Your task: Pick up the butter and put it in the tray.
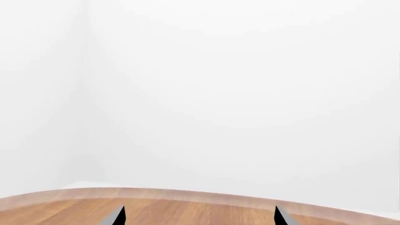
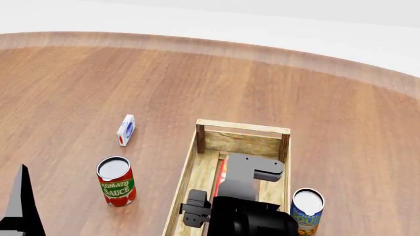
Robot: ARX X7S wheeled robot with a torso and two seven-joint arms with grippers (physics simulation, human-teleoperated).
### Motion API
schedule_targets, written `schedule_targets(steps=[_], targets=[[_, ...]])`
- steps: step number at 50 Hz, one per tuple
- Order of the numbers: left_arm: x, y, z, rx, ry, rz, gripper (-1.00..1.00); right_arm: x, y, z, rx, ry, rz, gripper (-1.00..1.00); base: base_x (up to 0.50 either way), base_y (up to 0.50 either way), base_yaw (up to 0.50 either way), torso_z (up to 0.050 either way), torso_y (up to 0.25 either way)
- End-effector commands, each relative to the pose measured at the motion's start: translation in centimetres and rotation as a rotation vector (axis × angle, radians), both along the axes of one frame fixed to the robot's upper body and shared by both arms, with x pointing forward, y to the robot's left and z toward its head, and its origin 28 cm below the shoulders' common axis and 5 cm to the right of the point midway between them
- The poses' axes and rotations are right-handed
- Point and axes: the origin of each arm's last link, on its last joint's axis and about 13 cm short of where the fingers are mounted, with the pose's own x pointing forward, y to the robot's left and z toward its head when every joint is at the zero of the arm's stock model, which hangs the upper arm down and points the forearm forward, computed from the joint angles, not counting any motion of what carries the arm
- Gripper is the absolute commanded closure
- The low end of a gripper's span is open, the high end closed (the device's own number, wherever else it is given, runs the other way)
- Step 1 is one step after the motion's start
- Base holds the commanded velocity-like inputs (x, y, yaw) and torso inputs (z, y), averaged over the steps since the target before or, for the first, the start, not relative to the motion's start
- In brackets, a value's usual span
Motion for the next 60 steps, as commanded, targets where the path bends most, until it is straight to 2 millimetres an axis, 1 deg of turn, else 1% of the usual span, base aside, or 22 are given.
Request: schedule_targets(steps=[1,9,12,17,28,35,41,42,45,50,51,54,56,60], targets=[[0.0,-0.1,0.0,0.001,0.002,-0.004,-1.0,0.1,0.1,0.2,-0.013,-0.006,0.016,-1.0,0.0,0.0,0.0,0.0,0.0],[0.0,-0.2,0.0,0.001,0.001,-0.007,-1.0,0.4,0.4,1.2,-0.006,-0.027,0.039,-1.0,0.0,0.0,0.0,0.0,0.0],[0.0,-0.2,0.0,0.001,0.002,-0.009,-1.0,0.2,0.5,1.5,-0.007,-0.036,0.053,-1.0,0.0,0.0,0.0,0.0,0.0],[-0.1,-0.2,0.0,0.0,0.0,-0.009,-1.0,-0.7,0.7,2.2,-0.001,-0.045,0.079,-1.0,0.0,0.0,0.0,0.0,0.0],[-0.1,-0.3,-0.1,0.001,0.0,-0.012,-1.0,-2.4,0.4,4.0,-0.003,-0.069,0.082,-1.0,0.0,0.0,0.0,0.0,0.0],[-0.2,-0.3,-0.1,0.001,-0.002,-0.015,-1.0,-3.4,0.1,4.5,-0.007,-0.076,0.075,-1.0,0.0,0.0,0.0,0.0,0.0],[-0.3,-0.2,0.0,-0.001,-0.006,-0.014,-1.0,-4.4,0.0,5.5,0.006,-0.096,0.072,-1.0,0.0,0.0,0.0,0.0,0.0],[-0.3,-0.2,0.0,-0.001,-0.006,-0.014,-1.0,-4.8,-0.1,6.0,0.012,-0.106,0.074,-1.0,0.0,0.0,0.0,0.0,0.0],[-0.3,-0.2,0.0,-0.002,-0.007,-0.014,-1.0,-5.3,-0.1,6.5,0.024,-0.119,0.077,-1.0,0.0,0.0,0.0,0.0,0.0],[-0.4,-0.2,0.1,-0.003,-0.009,-0.015,-1.0,-6.4,-0.3,7.9,0.072,-0.166,0.08,-1.0,0.0,0.0,0.0,0.0,0.0],[-0.4,-0.2,0.2,-0.003,-0.01,-0.015,-1.0,-6.9,-0.3,8.7,0.073,-0.201,0.094,-1.0,0.0,0.0,0.0,0.0,0.0],[-0.4,-0.1,0.2,-0.005,-0.011,-0.012,-1.0,-7.4,-0.4,9.8,0.071,-0.267,0.107,-1.0,0.0,0.0,0.0,0.0,0.0],[-0.4,-0.1,0.3,-0.006,-0.013,-0.01,-1.0,-7.9,-0.5,10.5,0.102,-0.294,0.107,-1.0,0.0,0.0,0.0,0.0,0.0],[-0.5,0.0,0.5,-0.011,-0.017,-0.009,-1.0,-8.8,-0.9,10.2,0.085,-0.377,0.115,-1.0,0.0,0.0,0.0,0.0,0.0]])
